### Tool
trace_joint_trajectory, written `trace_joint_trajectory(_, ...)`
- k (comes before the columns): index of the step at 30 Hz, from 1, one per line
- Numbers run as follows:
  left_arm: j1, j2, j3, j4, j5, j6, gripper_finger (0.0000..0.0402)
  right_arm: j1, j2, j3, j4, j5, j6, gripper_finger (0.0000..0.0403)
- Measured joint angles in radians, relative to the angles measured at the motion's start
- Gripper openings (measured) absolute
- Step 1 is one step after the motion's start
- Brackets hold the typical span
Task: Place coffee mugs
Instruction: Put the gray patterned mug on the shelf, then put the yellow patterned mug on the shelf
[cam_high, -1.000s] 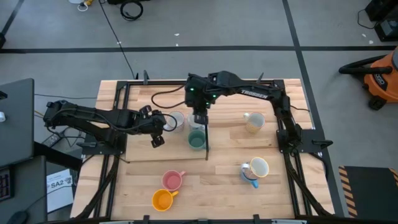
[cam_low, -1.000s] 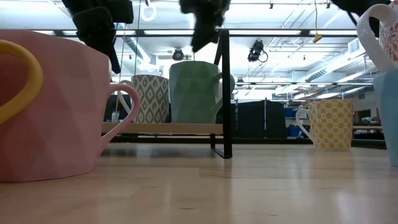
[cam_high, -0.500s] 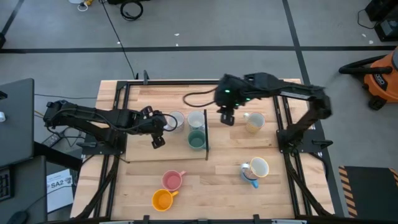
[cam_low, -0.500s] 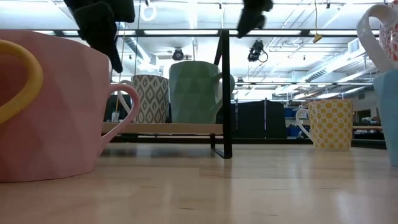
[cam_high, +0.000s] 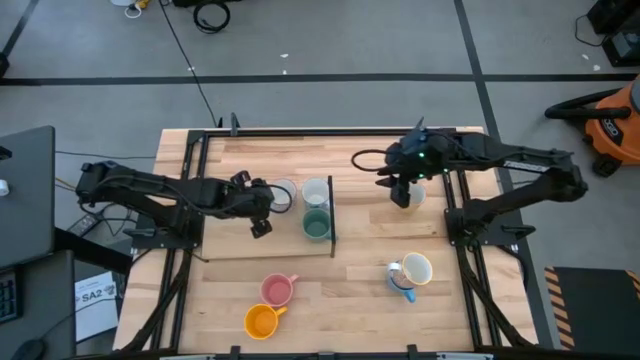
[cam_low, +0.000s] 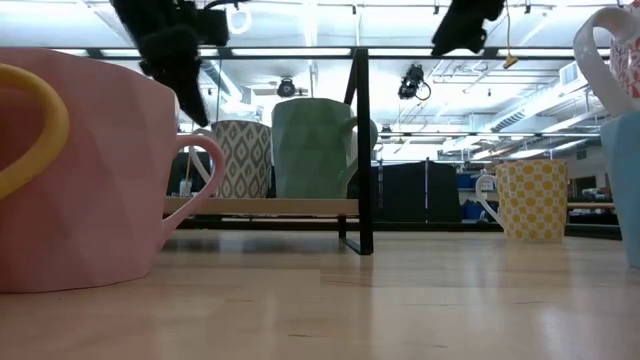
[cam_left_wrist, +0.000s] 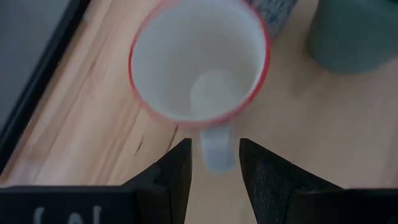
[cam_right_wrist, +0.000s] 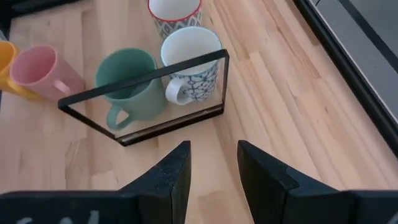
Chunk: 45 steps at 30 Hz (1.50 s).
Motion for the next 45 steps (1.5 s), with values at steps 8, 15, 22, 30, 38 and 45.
trace_joint_trajectory(8, 0.000, 0.065, 0.000, 0.009, -0.010, 0.001, 0.0141, 0.006, -0.056, -0.042, 0.032, -0.001, 0.006, 0.0136)
trace_joint_trajectory(15, 0.000, 0.097, 0.001, 0.035, 0.003, 0.007, 0.0141, 0.006, -0.050, -0.042, 0.046, -0.003, -0.002, 0.0136)
trace_joint_trajectory(22, -0.001, 0.103, 0.001, 0.124, 0.086, 0.004, 0.0141, 0.006, -0.043, -0.042, 0.053, -0.002, -0.005, 0.0136)
trace_joint_trajectory(30, -0.001, 0.103, 0.001, 0.213, 0.157, 0.006, 0.0141, 0.006, -0.043, -0.042, 0.053, -0.002, -0.005, 0.0136)
trace_joint_trajectory(38, -0.001, 0.097, 0.001, 0.155, 0.153, 0.007, 0.0141, 0.006, -0.043, -0.042, 0.053, -0.001, -0.005, 0.0136)
trace_joint_trajectory(45, 0.000, 0.045, 0.002, 0.070, 0.140, 0.006, 0.0141, 0.006, -0.043, -0.042, 0.049, -0.001, -0.002, 0.0136)
